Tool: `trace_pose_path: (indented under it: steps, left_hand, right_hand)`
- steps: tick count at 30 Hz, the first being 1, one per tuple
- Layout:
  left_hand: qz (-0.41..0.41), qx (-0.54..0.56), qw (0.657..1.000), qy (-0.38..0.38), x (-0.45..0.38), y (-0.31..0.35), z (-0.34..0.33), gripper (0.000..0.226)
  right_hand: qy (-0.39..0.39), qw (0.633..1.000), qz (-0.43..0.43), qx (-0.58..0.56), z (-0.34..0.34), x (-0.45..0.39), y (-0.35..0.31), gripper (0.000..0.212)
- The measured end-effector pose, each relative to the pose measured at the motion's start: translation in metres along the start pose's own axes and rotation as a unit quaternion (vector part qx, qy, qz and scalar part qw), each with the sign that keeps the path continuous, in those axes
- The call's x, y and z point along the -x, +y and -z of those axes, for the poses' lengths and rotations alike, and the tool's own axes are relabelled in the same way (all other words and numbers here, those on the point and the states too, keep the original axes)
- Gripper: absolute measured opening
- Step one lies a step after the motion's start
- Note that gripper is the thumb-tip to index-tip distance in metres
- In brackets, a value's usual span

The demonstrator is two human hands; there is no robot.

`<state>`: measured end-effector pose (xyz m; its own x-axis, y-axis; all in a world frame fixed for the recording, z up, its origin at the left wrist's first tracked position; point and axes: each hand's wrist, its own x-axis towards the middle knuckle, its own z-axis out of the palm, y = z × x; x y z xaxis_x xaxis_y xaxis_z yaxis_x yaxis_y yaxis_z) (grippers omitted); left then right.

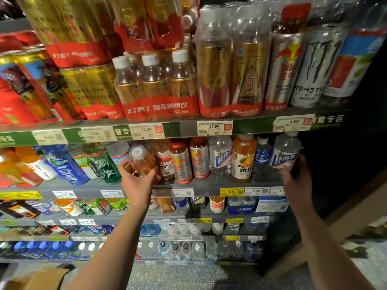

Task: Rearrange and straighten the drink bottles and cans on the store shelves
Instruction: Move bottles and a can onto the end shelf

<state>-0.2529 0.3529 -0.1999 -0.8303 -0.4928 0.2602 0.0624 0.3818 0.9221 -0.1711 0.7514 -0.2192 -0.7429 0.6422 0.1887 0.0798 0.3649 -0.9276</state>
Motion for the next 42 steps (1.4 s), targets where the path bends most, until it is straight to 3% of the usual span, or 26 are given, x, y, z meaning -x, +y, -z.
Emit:
trace_pose_path:
  steps: [4, 8, 13, 16, 20, 25, 29, 34, 37, 39, 42]
  left_hand:
    - [0.010, 0.075, 0.997, 0.035, 0.017, 0.016, 0.022, 0.073]
    - [-0.020, 0.115, 0.993, 0.028, 0.028, 0.043, 0.049, 0.078]
    - [-0.016, 0.149, 0.985, -0.083, 0.031, 0.077, 0.076, 0.067]
    - [-0.018, 0.176, 0.973, -0.147, 0.028, 0.093, 0.082, 0.077]
    - [-0.032, 0.219, 0.949, -0.225, 0.029, 0.117, 0.081, 0.064]
    - [-0.067, 0.250, 0.923, -0.284, 0.035, 0.147, 0.071, 0.056]
    - [-0.072, 0.271, 0.911, -0.303, 0.039, 0.170, 0.056, 0.065]
    - [-0.047, 0.314, 0.912, -0.261, 0.045, 0.200, 0.034, 0.074]
    - [-0.047, 0.307, 0.920, -0.239, 0.047, 0.214, 0.025, 0.064]
    - [-0.054, 0.302, 0.926, -0.221, 0.046, 0.218, 0.022, 0.058]
    - [-0.054, 0.310, 0.931, -0.186, 0.051, 0.222, 0.015, 0.073]
  right_hand:
    - [0.121, 0.992, 0.022, -0.020, -0.019, 0.042, -0.019, 0.048]
    - [0.127, 0.991, 0.033, -0.033, -0.038, 0.068, -0.046, 0.052]
    - [0.164, 0.982, 0.075, -0.058, -0.039, 0.088, -0.101, 0.045]
    - [0.190, 0.974, 0.100, -0.069, -0.031, 0.093, -0.132, 0.035]
    - [0.220, 0.966, 0.118, -0.064, -0.017, 0.101, -0.165, 0.031]
    - [0.202, 0.970, 0.108, -0.084, 0.003, 0.092, -0.202, 0.028]
    - [0.160, 0.976, 0.115, -0.091, 0.021, 0.063, -0.247, 0.033]
    - [0.128, 0.982, 0.138, 0.019, 0.034, -0.001, -0.295, 0.058]
    - [0.096, 0.979, 0.155, 0.090, 0.037, -0.031, -0.305, 0.075]
    - [0.082, 0.976, 0.167, 0.117, 0.039, -0.041, -0.307, 0.075]
    - [0.039, 0.973, 0.186, 0.131, 0.044, -0.053, -0.307, 0.074]
